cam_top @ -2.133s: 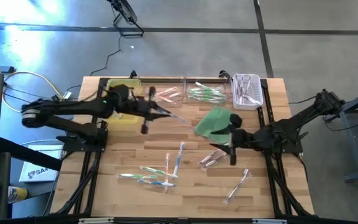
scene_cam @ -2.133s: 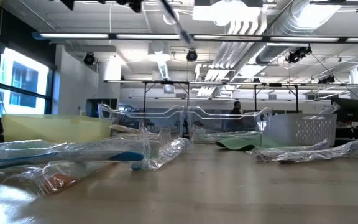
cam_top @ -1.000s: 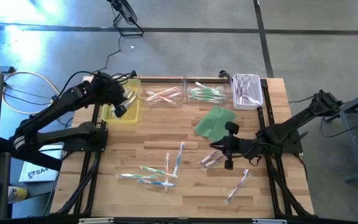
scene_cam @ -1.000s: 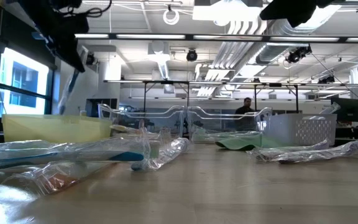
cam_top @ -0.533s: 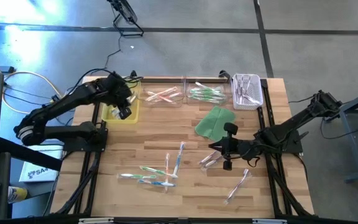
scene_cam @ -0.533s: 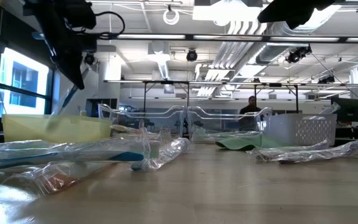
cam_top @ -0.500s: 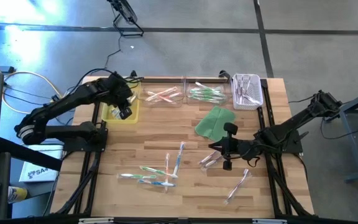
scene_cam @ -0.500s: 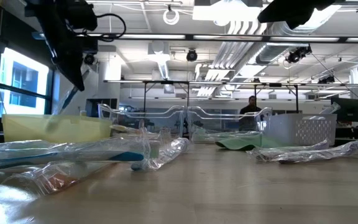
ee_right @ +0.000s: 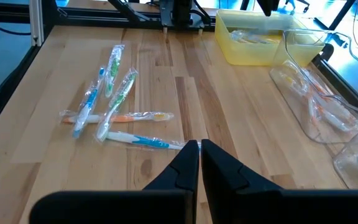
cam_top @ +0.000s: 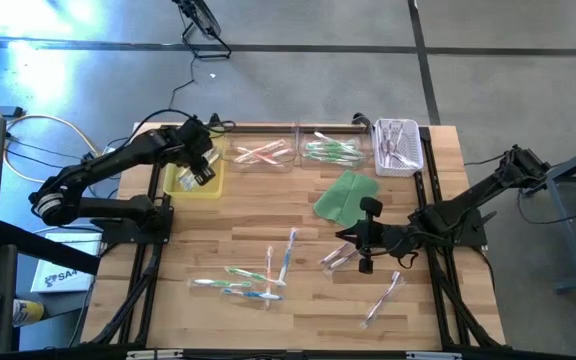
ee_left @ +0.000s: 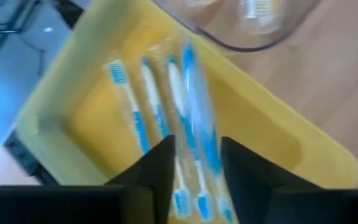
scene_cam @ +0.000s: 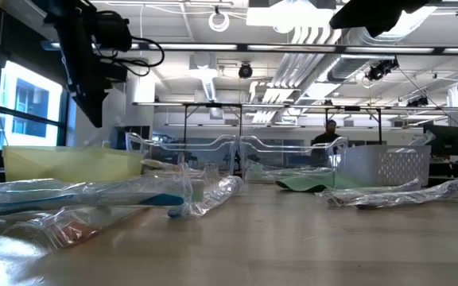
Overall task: Pick & Place Toothbrushes
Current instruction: Put the blue toothbrush into the yellow bin, then put the purple toothbrush into the white bin
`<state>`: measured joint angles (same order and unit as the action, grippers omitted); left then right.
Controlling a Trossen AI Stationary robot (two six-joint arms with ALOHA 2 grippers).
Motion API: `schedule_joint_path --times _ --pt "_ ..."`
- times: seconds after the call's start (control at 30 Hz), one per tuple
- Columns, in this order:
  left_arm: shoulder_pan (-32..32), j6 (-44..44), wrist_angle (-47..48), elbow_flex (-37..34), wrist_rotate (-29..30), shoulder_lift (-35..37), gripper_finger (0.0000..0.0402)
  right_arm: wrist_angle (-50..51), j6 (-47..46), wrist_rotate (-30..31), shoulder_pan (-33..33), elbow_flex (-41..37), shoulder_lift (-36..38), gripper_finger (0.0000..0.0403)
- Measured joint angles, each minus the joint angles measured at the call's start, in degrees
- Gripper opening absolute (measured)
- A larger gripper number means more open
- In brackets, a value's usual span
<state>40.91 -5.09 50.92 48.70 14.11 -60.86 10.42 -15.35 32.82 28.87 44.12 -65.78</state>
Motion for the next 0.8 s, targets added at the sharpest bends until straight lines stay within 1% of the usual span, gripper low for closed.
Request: schedule_joint_path --times 0.13,0.2,0.27,0.37,0.8 --pt "0.0 -0.79 -0.3 0.01 4.33 0.0 0.0185 0.0 -0.05 -0.23 0.0 0.0 0.0 0.0011" --pt "0.0 -1.17 -0.37 0.01 6.35 0.0 0.0203 0.0 -0.05 -0.24 0.0 0.0 0.0 0.0011" --pt "0.0 -2.29 -0.42 0.0 6.65 0.0 0.0213 0.02 -0.05 -0.24 -0.01 0.0 0.0 0.0011" --pt "-0.02 -3.51 -0.46 0.0 6.63 0.0 0.0219 0.0 -0.01 -0.05 0.01 0.0 0.0 0.0011" --pt "-0.02 -3.64 -0.48 0.01 6.54 0.0 0.022 0.0 0.1 0.04 0.0 0.0 0.0 0.0011"
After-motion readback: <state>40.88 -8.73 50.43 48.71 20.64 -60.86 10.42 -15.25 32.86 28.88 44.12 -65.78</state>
